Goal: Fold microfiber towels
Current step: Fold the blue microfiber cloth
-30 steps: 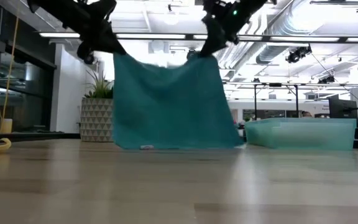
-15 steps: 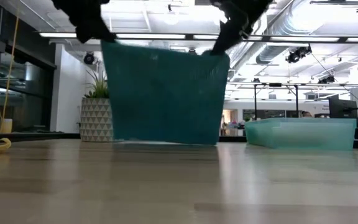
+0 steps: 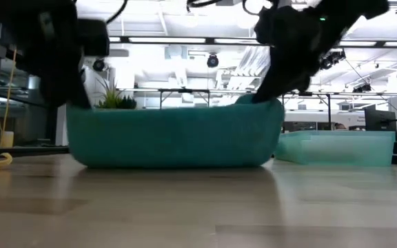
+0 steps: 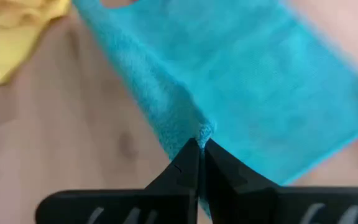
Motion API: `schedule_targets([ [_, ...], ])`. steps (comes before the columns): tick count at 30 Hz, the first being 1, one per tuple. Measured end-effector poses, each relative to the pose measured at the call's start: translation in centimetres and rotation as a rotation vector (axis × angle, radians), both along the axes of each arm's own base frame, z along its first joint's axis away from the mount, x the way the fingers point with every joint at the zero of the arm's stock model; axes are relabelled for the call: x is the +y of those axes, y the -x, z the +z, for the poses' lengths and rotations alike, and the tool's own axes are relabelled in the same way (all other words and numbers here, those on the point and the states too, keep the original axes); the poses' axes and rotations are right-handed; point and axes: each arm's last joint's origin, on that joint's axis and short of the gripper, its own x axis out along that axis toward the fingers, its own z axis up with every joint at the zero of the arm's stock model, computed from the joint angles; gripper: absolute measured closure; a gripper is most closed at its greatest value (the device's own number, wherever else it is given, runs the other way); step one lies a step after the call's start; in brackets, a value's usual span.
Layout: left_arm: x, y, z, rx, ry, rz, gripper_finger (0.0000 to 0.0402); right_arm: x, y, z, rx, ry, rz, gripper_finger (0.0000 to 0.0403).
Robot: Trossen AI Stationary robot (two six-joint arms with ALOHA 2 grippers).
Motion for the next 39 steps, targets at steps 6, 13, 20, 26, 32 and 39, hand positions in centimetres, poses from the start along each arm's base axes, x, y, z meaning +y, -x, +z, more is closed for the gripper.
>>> schedule_targets([
  [6,-2.5,-1.1,-2.4,0.025,0.094,0.039,0.0402,2.9,0.8,-1.3,0.019,-0.139,0.02,0.0403],
  [13,-4.1,-1.0,-2.0,-0.006,0.206,0.021,0.0402,5.6,1.3,-2.2,0.039,-0.25,0.049,0.0403],
  [20,-2.9,-0.8,-0.1,-0.096,0.168,0.045,0.0402,5.1,1.3,-2.1,0.028,-0.238,-0.028,0.0403],
  [26,0.1,-1.2,1.0,-0.174,0.006,0.134,0.0402,2.4,0.6,-2.1,0.009,-0.18,-0.186,0.0403],
  [32,2.6,-1.3,0.7,-0.128,-0.088,0.191,0.0402,-0.4,0.0,-2.2,0.004,-0.152,-0.297,0.0403],
  [39,3.9,-0.6,0.1,-0.043,-0.206,0.287,0.0401,-2.7,0.1,-2.5,0.045,-0.12,-0.395,0.0403],
])
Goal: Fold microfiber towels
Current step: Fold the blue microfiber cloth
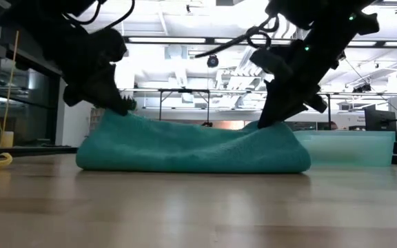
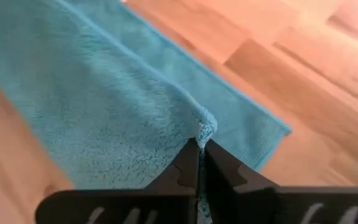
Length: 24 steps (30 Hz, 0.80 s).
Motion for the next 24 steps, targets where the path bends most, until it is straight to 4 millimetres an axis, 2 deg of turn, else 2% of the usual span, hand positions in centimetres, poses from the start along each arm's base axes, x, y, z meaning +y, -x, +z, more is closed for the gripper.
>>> schedule_targets([
  [13,0.4,0.0,-0.6,0.037,-0.09,0.069,0.0401,-2.4,-0.3,0.0,0.0,-0.012,-0.076,0.0403],
  [24,0.4,-0.7,-3.1,0.148,-0.122,0.08,0.0401,-2.5,-0.3,0.0,-0.011,-0.049,-0.106,0.0403],
])
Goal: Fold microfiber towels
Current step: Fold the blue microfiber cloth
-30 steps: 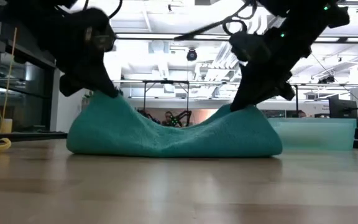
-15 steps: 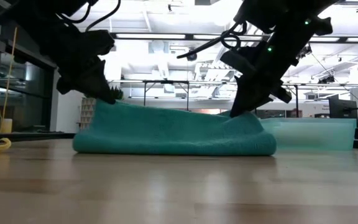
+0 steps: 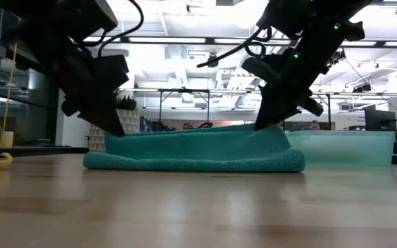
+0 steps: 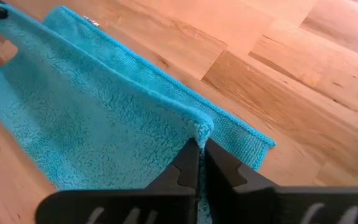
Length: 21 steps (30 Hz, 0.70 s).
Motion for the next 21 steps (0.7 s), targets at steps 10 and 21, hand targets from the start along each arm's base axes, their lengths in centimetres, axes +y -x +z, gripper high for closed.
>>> schedule_targets([
  [10,0.2,-0.1,-0.2,0.001,-0.065,0.046,0.0401,-0.5,-0.4,-1.7,0.054,0.011,-0.055,0.0403],
  [21,0.3,0.0,-0.2,0.017,-0.089,0.035,0.0401,-1.6,-0.6,-2.3,0.045,-0.014,-0.128,0.0399],
])
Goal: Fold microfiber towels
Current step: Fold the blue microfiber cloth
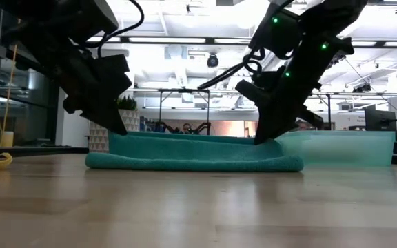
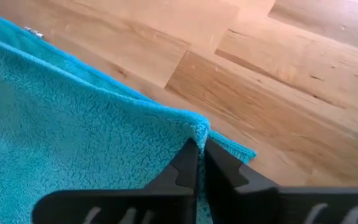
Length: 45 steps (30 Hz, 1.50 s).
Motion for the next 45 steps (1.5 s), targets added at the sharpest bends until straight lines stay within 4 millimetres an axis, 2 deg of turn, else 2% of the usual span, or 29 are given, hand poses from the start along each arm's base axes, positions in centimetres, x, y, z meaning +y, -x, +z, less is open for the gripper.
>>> schedule_targets([
  [4,0.2,0.1,0.0,0.017,-0.01,-0.004,0.04,-0.1,0.0,0.0,0.004,-0.015,0.001,0.0377],
  [8,0.6,0.1,-0.1,0.023,-0.009,0.006,0.0383,-0.2,0.0,0.0,0.004,-0.016,0.001,0.0333],
  [14,1.3,0.1,0.2,0.042,0.028,-0.034,0.0319,-0.3,-0.1,0.3,0.029,0.017,0.011,0.0256],
  [20,2.1,0.7,2.1,-0.003,0.031,-0.069,0.0248,-1.1,-0.6,2.7,0.074,0.092,0.102,0.021],
  [25,2.5,1.7,4.7,-0.124,0.054,-0.085,0.0214,-1.6,-0.7,5.6,0.071,0.163,0.201,0.0202],
  [32,1.2,2.7,7.8,-0.321,0.16,-0.237,0.0208,-0.6,0.9,8.4,0.103,0.226,0.392,0.0201],
  [38,-0.9,2.6,8.0,-0.338,0.183,-0.338,0.021,0.4,3.3,9.6,0.17,0.217,0.427,0.0201],
  [45,-3.8,0.8,7.2,-0.311,0.229,-0.502,0.021,1.5,5.0,11.4,0.116,0.222,0.424,0.0201],
])
